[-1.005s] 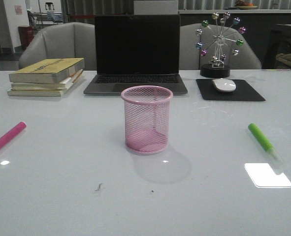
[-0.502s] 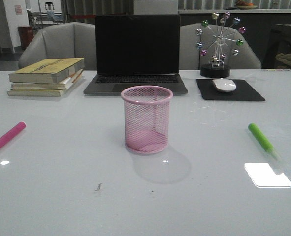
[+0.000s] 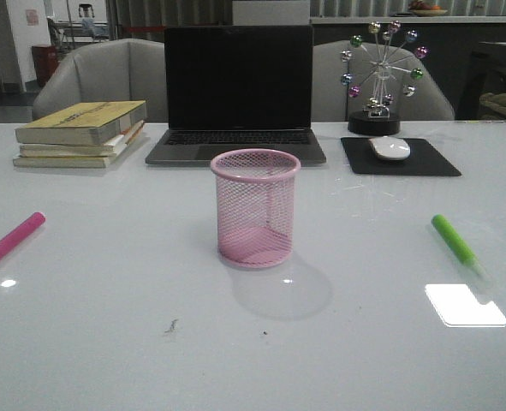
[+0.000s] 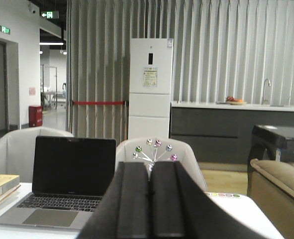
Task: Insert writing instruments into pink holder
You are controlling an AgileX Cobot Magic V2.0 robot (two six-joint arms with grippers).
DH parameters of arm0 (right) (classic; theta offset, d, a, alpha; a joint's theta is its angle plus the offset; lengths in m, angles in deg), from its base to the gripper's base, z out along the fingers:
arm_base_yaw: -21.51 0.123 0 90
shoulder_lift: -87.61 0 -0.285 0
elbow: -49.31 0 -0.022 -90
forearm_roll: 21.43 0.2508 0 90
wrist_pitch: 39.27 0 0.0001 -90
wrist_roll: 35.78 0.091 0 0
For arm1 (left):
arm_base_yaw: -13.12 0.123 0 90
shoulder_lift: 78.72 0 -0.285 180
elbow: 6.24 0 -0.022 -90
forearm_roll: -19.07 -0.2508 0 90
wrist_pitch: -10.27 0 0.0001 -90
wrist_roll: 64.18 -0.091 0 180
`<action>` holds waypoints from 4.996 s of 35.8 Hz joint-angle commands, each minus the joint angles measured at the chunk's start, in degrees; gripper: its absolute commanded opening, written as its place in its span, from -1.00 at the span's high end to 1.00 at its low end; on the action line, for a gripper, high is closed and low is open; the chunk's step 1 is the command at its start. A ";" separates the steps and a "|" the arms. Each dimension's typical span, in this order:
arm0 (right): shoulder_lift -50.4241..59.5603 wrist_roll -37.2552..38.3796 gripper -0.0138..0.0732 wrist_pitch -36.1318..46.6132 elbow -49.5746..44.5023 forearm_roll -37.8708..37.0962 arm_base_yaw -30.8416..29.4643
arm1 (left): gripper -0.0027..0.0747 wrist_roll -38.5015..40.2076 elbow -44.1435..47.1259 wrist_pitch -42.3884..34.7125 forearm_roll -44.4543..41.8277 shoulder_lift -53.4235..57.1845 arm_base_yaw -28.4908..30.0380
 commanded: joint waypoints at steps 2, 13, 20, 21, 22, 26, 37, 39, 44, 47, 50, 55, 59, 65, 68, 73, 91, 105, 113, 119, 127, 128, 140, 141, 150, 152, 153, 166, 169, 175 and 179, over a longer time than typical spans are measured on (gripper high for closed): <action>-7.97 -0.08 0.55 3.16 5.14 -0.59 0.13 | 0.69 0.52 -7.87 -1.23 -0.09 -9.77 0.00; -25.81 -0.08 0.55 0.77 7.90 -0.59 0.13 | 0.48 0.52 -11.97 7.57 -0.09 -29.93 0.00; -37.26 -0.08 0.20 -2.89 7.90 -0.38 0.13 | -0.34 0.52 -11.97 7.57 0.71 -39.86 0.00; -38.63 -0.08 0.05 -3.03 7.90 -0.38 0.13 | -0.34 0.52 -11.97 7.57 1.15 -40.68 0.00; -39.86 -0.08 -0.10 -3.03 7.90 -0.38 0.13 | -0.34 0.52 -11.97 7.46 1.27 -41.44 0.00; -43.71 -0.08 -0.41 -1.49 7.90 -0.38 0.13 | -0.34 0.52 -11.97 4.91 1.36 -43.44 0.00; -52.71 -0.14 -0.42 -4.32 9.16 2.32 0.27 | -0.33 0.52 -11.97 0.17 1.76 -46.95 0.00; -55.01 -0.19 -0.42 -8.04 10.89 2.20 0.56 | -0.33 0.52 -11.97 -0.39 1.76 -47.41 0.00; -60.72 -0.24 -0.42 -16.81 16.89 2.20 0.80 | -0.33 0.52 -11.97 -0.76 1.80 -47.39 0.00; -64.21 -0.24 -0.42 -20.07 21.24 2.20 0.80 | -0.33 0.52 -11.97 -0.76 1.80 -47.39 0.00; -68.21 -0.24 -0.42 -23.26 25.91 2.20 0.80 | -0.33 0.52 -11.97 -0.76 1.80 -47.39 0.00; -75.16 -0.30 -0.42 -29.07 34.12 2.20 0.80 | -0.33 0.52 -11.97 -0.53 1.80 -47.39 0.00; -80.61 -0.30 -0.42 -34.09 39.97 2.20 0.80 | -0.33 0.52 -11.97 -0.41 1.89 -47.39 0.00; -88.29 -0.30 -0.42 -40.14 48.62 2.20 0.80 | -0.33 0.52 -11.97 -0.41 3.32 -47.39 0.00; -91.92 -0.30 -0.42 -41.61 51.72 2.20 0.80 | -0.33 0.52 -11.97 -0.41 3.56 -47.39 0.00; -96.79 -0.30 -0.42 -42.77 55.68 2.58 1.21 | -0.33 0.52 -11.97 -0.41 3.56 -47.39 0.00; -108.10 -0.09 -0.41 -42.02 59.71 2.26 4.82 | -0.33 0.52 -11.97 -0.41 3.81 -47.39 0.00; -110.82 -0.09 -0.41 -40.92 59.82 -0.85 4.76 | -0.33 0.52 -11.97 -0.41 3.81 -47.39 0.00; -112.31 -0.09 -0.29 -41.04 59.82 -0.85 4.76 | -0.33 0.52 -11.97 -0.41 3.81 -47.39 0.00; -113.09 -0.09 -0.05 -41.75 59.82 -0.85 4.76 | -0.33 0.52 -11.97 -0.41 3.81 -47.39 0.00; -113.04 -0.09 0.56 -41.51 61.64 0.02 4.76 | -0.33 0.52 -11.97 -0.41 3.81 -47.39 0.00; -112.81 -0.09 0.53 -41.31 62.13 0.60 4.76 | -0.33 0.52 -11.97 -0.41 3.81 -47.39 0.00; -103.51 -0.19 0.53 -32.09 64.97 5.95 4.81 | -0.33 0.52 -11.97 -0.41 3.81 -47.39 0.00; -102.27 -0.19 0.53 -31.42 64.92 5.95 4.81 | -0.33 0.52 -11.97 -0.41 3.81 -47.39 0.00; -92.53 -1.25 0.53 -21.72 62.52 5.89 8.13 | -0.33 0.52 -11.97 -0.41 3.81 -47.39 0.00; -90.46 -1.60 0.53 -18.17 61.37 5.89 9.55 | -0.33 0.52 -11.97 -0.41 3.81 -47.39 0.00; -89.35 -2.04 0.53 -16.11 60.84 5.89 10.25 | -0.33 0.52 -11.97 -0.41 3.81 -47.39 0.00; -82.80 -4.35 0.53 8.83 45.20 5.89 22.78 | -0.33 0.52 -11.97 -0.41 3.81 -47.39 0.00; -82.89 -4.35 0.54 14.50 42.14 5.89 25.31 | -0.33 0.52 -11.97 -0.41 3.81 -47.39 0.00; -84.53 -4.35 0.55 23.53 37.64 3.27 30.43 | -0.33 0.52 -11.97 -0.41 3.81 -47.39 0.00; -86.46 -4.35 0.55 28.87 36.57 -0.36 32.65 | -0.33 0.52 -11.97 -0.41 3.81 -47.39 0.00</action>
